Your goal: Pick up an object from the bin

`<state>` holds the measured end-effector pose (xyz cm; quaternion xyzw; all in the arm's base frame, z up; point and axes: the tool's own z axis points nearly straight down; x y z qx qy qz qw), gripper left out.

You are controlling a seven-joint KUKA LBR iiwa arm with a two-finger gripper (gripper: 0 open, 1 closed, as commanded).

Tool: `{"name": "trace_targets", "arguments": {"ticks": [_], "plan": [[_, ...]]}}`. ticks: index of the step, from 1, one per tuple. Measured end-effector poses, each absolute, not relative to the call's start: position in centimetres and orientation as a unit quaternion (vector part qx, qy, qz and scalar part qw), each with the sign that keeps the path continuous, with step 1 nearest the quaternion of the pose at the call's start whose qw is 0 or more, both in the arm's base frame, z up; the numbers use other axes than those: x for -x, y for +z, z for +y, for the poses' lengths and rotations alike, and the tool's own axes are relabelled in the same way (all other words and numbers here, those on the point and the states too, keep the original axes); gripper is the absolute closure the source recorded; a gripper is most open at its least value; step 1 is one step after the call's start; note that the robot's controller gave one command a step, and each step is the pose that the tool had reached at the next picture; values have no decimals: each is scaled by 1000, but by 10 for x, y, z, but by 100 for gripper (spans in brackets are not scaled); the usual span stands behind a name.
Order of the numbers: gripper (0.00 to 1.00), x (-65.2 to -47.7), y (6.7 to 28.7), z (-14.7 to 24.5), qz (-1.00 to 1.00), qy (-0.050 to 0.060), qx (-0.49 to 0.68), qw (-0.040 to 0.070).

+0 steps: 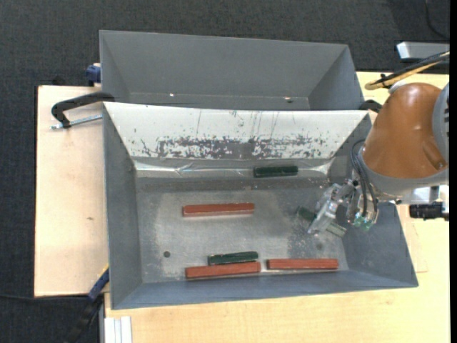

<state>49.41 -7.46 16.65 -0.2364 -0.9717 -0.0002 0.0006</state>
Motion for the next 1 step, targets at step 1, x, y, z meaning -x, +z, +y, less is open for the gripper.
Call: {"name": "trace_targets", "arguments": {"ticks": [1], "plan": [[100,-496,193,-75,-972,-1,236,-5]]}}
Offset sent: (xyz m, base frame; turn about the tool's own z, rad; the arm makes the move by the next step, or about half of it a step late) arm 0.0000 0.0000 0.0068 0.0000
